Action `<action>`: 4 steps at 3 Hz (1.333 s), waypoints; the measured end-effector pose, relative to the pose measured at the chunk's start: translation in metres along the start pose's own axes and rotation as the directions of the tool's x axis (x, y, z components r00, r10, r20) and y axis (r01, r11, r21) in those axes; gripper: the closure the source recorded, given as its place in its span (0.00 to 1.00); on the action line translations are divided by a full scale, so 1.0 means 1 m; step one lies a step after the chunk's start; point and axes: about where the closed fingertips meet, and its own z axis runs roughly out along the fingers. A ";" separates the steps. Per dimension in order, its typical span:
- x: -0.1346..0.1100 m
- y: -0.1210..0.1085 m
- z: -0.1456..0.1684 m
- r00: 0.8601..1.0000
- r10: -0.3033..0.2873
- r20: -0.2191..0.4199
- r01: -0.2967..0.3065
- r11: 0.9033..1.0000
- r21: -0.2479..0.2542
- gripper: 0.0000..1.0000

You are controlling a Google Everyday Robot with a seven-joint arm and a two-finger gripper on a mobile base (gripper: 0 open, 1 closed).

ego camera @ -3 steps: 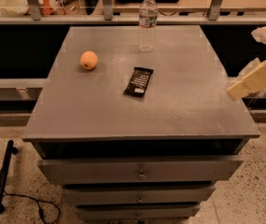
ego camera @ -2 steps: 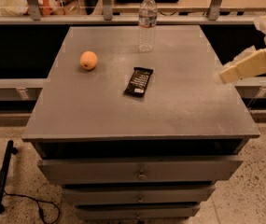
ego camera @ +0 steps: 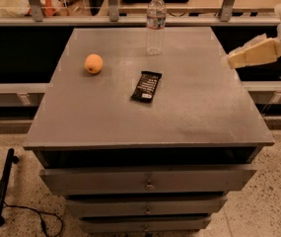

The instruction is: Knock water bottle over

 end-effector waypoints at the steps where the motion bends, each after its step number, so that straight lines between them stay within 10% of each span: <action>1: -0.005 0.003 0.019 0.999 0.036 0.040 -0.035 0.999 -0.029 0.00; 4: -0.009 -0.004 0.122 0.983 0.114 0.142 -0.118 0.993 0.024 0.00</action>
Offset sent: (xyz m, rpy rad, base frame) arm 0.0923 0.0374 -0.0244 0.1837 -0.0565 -0.0499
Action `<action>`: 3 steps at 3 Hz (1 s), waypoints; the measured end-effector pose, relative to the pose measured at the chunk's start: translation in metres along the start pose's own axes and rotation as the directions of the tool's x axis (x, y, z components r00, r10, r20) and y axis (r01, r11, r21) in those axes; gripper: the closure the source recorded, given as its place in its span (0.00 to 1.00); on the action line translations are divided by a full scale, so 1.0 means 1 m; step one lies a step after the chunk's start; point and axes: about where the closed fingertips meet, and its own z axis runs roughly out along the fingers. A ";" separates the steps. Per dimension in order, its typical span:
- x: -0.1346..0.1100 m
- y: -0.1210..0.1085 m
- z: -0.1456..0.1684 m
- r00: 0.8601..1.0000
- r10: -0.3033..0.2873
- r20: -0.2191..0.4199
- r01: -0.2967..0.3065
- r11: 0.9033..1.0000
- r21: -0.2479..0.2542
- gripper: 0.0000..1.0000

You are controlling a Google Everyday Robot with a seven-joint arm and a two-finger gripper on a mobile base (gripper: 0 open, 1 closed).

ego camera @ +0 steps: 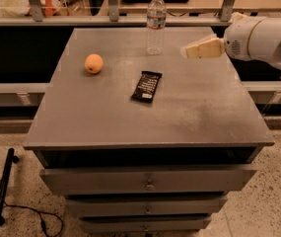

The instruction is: Knock water bottle over

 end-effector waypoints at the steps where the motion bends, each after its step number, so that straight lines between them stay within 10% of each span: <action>1: 0.014 0.012 0.029 0.999 0.045 0.021 -0.045 0.999 0.000 0.00; 3: 0.011 0.030 0.079 0.990 0.080 0.112 -0.074 0.995 -0.061 0.00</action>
Offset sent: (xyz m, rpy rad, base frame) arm 0.0550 0.0615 -0.0575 0.1723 -0.0275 0.0500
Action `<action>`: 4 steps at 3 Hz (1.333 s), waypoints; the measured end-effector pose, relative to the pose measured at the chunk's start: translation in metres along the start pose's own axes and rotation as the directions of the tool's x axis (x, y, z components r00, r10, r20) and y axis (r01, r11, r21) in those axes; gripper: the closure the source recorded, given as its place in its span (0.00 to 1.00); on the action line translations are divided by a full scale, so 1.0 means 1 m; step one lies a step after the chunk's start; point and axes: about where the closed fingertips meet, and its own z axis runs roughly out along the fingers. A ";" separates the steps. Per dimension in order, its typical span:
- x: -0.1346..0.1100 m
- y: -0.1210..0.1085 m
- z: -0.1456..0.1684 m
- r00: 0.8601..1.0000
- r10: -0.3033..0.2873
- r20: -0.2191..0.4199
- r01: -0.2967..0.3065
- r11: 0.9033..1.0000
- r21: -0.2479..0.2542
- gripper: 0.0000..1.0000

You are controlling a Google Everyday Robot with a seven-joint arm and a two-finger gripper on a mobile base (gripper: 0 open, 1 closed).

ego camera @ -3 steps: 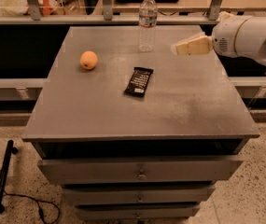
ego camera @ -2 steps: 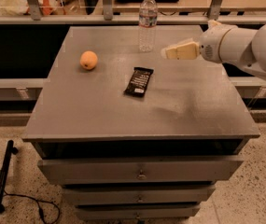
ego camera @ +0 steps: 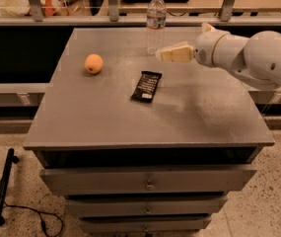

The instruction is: Knock water bottle over

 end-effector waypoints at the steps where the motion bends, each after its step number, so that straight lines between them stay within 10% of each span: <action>1: 0.004 0.001 0.022 1.000 0.012 0.019 -0.012 1.000 -0.021 0.00; 4: 0.008 -0.011 0.090 1.000 0.002 0.023 0.000 0.998 -0.070 0.00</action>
Offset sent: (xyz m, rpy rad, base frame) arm 0.0676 0.0339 -0.0100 0.0446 -0.0313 0.0590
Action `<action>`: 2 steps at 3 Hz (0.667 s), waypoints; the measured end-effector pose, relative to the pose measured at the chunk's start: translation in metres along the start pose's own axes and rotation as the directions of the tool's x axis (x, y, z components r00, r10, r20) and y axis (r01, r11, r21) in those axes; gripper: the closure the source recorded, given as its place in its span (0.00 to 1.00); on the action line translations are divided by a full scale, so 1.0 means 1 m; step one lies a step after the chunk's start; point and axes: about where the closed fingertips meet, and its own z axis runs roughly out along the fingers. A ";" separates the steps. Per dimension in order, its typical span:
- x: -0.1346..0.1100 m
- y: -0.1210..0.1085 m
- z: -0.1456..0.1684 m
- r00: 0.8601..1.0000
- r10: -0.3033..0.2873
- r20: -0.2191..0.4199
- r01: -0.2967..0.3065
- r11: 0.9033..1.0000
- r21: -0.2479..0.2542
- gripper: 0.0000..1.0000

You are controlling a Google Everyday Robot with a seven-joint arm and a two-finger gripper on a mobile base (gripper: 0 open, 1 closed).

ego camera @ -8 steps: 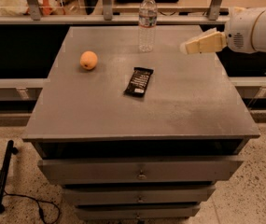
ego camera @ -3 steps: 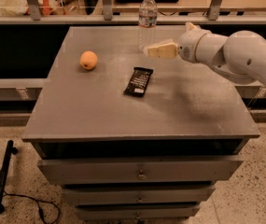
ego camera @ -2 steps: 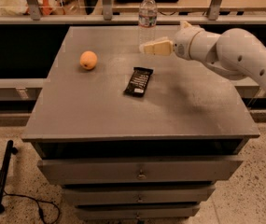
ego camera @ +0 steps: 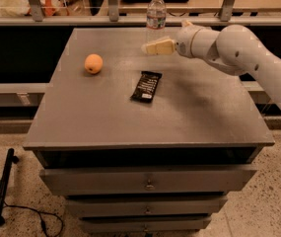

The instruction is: Knock water bottle over

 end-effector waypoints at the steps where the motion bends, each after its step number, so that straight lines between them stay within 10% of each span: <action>1: 0.000 -0.006 0.019 1.000 -0.001 -0.003 0.001 1.000 -0.017 0.00; 2: 0.003 -0.008 0.036 1.000 0.011 -0.009 -0.011 0.999 -0.033 0.00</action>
Offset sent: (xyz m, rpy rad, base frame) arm 0.0521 0.0226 -0.0140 0.0184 0.0484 0.0391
